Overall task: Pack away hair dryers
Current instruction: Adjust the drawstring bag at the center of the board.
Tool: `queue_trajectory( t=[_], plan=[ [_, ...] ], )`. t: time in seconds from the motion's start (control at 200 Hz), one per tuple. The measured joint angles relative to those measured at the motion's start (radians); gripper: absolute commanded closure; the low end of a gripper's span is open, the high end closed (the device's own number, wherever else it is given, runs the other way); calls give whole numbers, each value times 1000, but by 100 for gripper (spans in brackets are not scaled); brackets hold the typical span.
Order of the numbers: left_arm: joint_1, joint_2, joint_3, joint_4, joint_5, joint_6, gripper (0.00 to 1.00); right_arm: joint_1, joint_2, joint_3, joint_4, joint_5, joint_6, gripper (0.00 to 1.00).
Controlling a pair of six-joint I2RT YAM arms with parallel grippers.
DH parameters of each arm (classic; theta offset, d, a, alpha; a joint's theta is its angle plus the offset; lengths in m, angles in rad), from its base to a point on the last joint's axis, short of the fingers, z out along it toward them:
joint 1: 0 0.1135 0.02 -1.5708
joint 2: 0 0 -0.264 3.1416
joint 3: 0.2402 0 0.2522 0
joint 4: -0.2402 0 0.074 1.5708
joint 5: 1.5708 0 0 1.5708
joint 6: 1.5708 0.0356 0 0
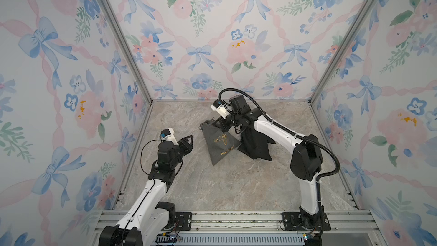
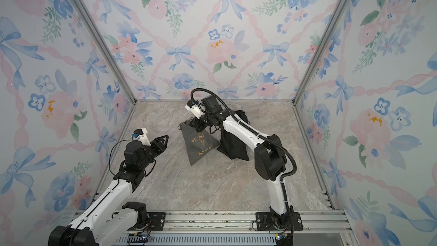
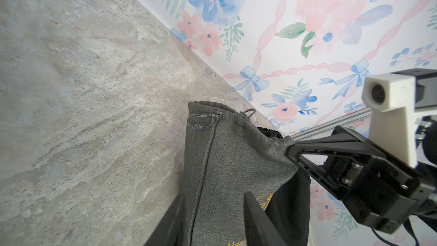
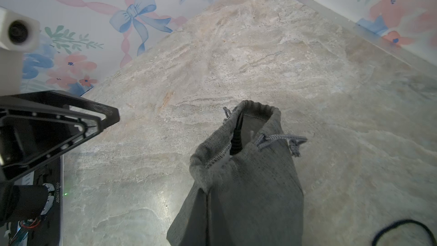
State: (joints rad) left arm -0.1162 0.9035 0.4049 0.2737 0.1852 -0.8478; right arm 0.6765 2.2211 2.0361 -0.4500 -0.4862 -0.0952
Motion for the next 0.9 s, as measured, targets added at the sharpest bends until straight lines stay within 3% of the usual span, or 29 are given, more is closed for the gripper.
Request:
queue_trajectory(
  t=[0.215, 0.39, 0.68, 0.9],
  plan=[
    [66, 8, 45, -31, 27, 1, 54, 14, 9, 181, -143, -3, -95, 100],
    [105, 95, 116, -36, 81, 2, 53, 40, 21, 334, -244, 9, -180, 100],
    [127, 144, 149, -37, 130, 10, 52, 72, 49, 343, -361, 113, -360, 100],
    [168, 144, 149, -37, 146, 10, 52, 72, 66, 352, -412, 109, -518, 100]
  ],
)
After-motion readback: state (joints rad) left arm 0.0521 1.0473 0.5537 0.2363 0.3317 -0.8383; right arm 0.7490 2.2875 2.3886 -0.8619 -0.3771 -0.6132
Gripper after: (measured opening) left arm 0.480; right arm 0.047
